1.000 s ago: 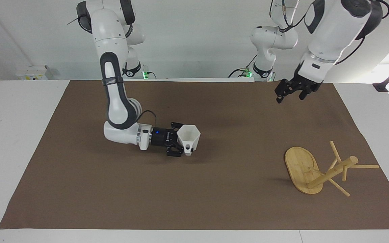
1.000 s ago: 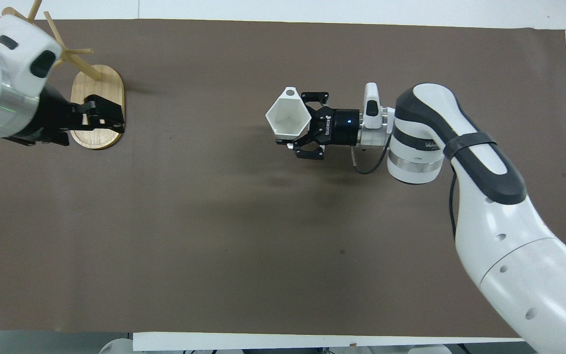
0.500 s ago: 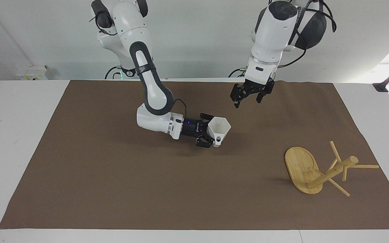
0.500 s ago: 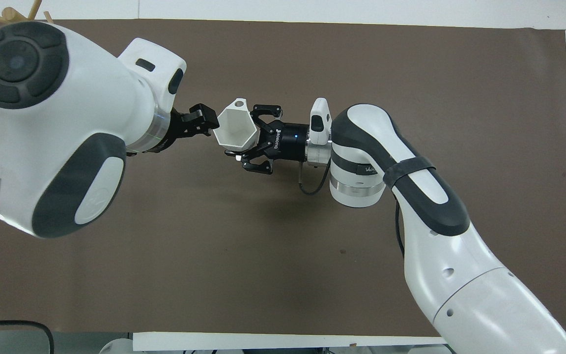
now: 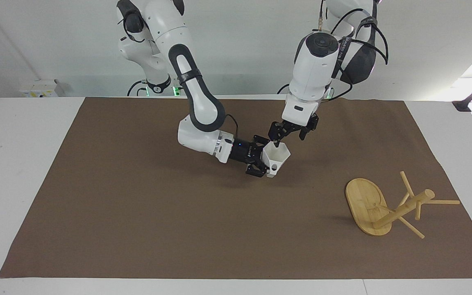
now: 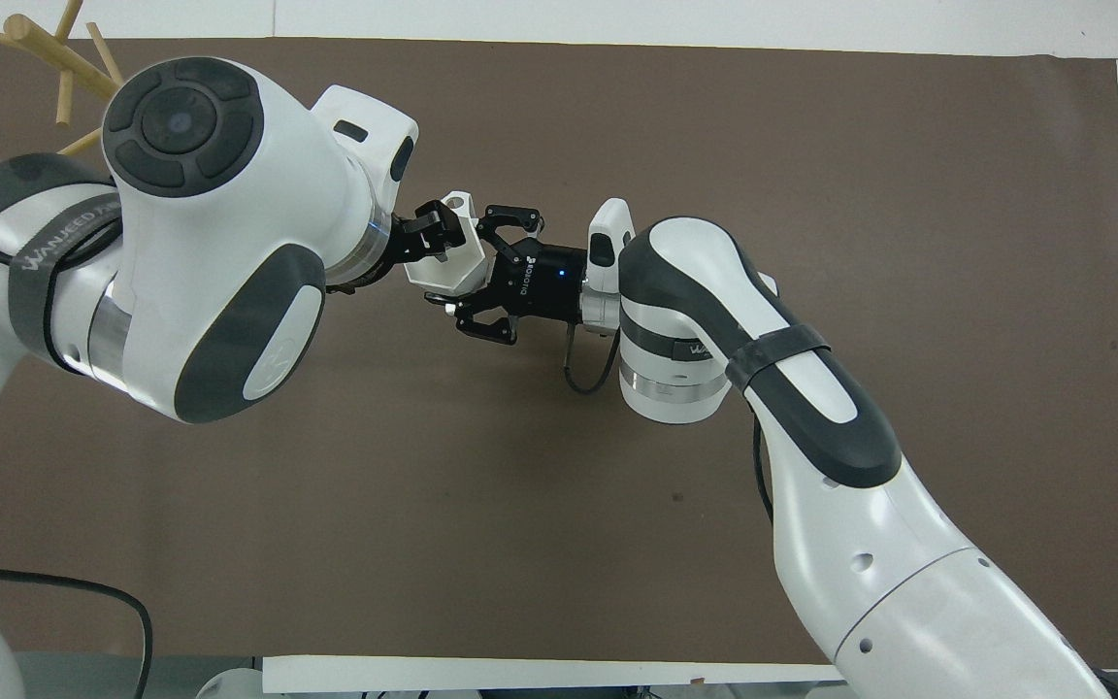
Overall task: Hang cup on rack
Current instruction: 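Grasp the mug with the left gripper beside the right gripper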
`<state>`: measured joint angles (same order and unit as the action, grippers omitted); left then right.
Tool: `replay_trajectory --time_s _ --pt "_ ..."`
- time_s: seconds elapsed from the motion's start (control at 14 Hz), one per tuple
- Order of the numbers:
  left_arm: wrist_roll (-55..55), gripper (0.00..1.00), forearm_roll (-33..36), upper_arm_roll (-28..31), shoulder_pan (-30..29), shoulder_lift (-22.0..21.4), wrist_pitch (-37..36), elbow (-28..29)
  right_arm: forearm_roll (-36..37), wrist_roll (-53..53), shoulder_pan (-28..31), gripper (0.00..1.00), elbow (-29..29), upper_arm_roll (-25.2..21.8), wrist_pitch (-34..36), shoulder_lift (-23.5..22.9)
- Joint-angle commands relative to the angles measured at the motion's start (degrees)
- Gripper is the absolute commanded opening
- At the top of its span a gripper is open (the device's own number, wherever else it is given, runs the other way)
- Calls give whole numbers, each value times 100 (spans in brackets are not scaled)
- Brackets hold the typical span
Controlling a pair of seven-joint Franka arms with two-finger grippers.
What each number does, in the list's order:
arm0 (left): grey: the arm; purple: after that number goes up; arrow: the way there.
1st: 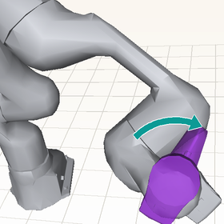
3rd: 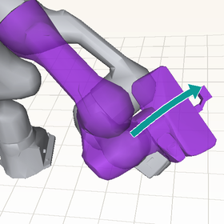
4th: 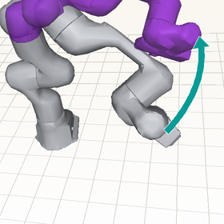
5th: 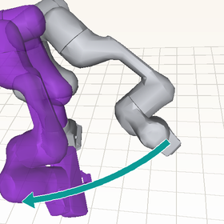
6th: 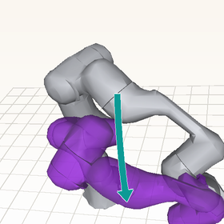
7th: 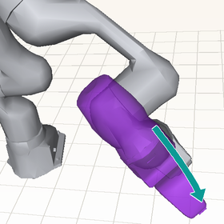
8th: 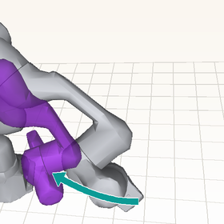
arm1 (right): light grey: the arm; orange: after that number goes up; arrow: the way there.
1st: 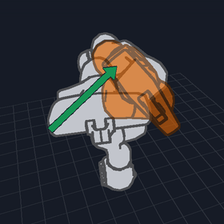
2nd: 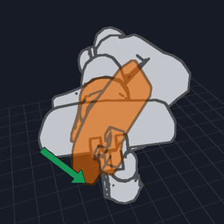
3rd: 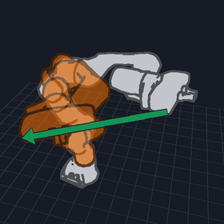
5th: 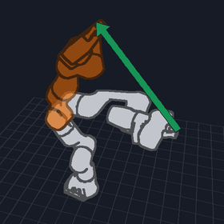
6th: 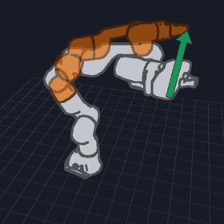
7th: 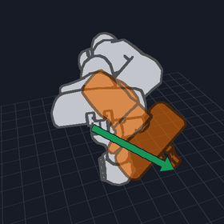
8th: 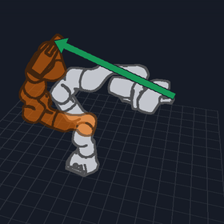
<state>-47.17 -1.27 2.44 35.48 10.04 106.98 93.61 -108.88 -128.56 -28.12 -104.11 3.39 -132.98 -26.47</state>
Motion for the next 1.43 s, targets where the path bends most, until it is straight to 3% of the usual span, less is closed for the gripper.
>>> replay_trajectory --time_s 0.0,0.07,0.14,0.21,0.29,0.71,0.79,0.86,0.93,1.21,1.36 --pt "-310 80 83 37 73 -20 314 306 -107 33 18 26 -21 13 -17 72" --pt "-319 75 83 28 73 -20 454 402 -115 33 18 26 -21 13 -26 72" --pt "-319 53 57 28 73 -20 559 447 -116 33 18 26 -21 13 -26 72" --pt "-302 10 56 28 65 -11 587 465 -116 33 18 26 -21 13 -26 72" --pt "-284 0 56 28 56 -11 604 474 -116 33 18 26 -30 13 -26 72" --pt "-302 0 56 28 38 24 815 491 -124 33 18 27 -21 13 -17 72" --pt "-302 0 48 28 38 24 824 491 -124 33 26 32 -21 13 -17 72" --pt "-302 0 48 28 21 24 824 491 -124 42 35 49 -30 13 -17 72" --pt "-302 0 48 28 21 33 833 474 -116 50 61 99 -30 13 0 81" --pt "-538 0 39 37 -6 42 859 473 -19 42 534 99 -135 4 376 116" --pt "-959 0 82 72 -6 7 1453 675 252 59 1052 99 -363 -5 903 221"
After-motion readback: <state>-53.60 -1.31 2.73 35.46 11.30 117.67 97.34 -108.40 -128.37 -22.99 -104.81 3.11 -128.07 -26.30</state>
